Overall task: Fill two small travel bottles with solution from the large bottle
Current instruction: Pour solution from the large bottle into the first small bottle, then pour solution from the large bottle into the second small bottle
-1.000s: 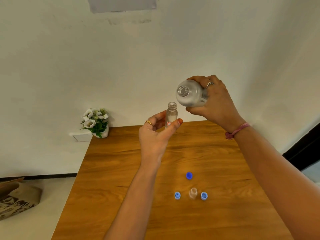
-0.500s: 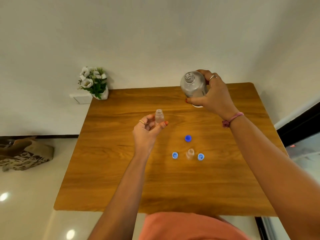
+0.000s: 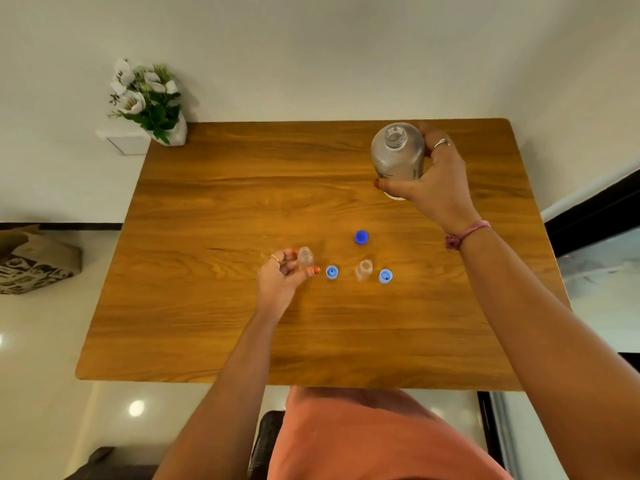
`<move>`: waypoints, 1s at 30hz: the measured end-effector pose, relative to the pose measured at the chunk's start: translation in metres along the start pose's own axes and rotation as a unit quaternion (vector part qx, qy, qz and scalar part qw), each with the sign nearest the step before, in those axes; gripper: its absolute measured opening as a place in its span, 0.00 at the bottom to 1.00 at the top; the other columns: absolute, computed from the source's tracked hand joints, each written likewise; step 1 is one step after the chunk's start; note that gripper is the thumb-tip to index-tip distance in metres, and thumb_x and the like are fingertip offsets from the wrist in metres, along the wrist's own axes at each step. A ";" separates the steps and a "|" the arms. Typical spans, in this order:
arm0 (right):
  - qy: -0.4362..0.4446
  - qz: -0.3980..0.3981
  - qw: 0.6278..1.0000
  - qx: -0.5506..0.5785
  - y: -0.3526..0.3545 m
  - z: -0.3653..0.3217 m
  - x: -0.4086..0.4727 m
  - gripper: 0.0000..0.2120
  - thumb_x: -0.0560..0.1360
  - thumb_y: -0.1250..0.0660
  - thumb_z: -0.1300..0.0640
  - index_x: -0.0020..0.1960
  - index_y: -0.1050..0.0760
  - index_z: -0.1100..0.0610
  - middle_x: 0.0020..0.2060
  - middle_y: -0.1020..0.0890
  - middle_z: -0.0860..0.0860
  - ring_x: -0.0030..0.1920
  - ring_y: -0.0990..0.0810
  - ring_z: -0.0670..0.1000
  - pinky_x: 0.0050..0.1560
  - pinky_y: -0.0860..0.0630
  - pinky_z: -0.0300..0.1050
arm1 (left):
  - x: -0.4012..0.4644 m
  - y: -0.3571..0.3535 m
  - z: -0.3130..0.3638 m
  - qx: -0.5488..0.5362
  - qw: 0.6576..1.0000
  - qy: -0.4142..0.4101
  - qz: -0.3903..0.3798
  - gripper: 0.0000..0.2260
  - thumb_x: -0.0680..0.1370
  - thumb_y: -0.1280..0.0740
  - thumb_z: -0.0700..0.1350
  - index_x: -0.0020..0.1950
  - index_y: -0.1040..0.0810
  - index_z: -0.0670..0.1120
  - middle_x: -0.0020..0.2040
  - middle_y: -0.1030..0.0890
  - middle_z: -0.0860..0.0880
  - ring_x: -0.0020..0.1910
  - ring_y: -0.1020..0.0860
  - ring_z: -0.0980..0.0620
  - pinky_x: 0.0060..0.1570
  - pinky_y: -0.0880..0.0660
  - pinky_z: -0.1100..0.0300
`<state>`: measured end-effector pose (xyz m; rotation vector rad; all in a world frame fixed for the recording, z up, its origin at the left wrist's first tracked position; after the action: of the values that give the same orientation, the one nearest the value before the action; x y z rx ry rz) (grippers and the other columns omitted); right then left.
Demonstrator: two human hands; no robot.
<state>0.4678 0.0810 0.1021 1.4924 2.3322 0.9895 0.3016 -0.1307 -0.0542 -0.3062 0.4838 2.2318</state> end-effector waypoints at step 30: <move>-0.035 0.009 0.999 0.029 0.010 0.027 -0.007 0.41 0.59 0.20 0.50 0.68 0.33 0.54 0.61 0.27 0.51 0.60 0.29 0.47 0.56 0.30 0.34 | -0.057 -0.080 0.057 0.262 0.921 -0.285 -0.041 0.36 0.73 0.29 0.54 0.75 0.41 0.45 0.70 0.34 0.45 0.69 0.36 0.51 0.67 0.34 0.58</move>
<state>0.4914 0.0893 0.0868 1.5461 2.3215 0.8670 0.3966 -0.0965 -0.0013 0.5792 0.6966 1.8961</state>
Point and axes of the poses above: each hand's wrist, its own x-axis towards the middle knuckle, its own y-axis out of the back of the hand, z = x × y, the point moved 6 cm from there along x, towards the middle knuckle
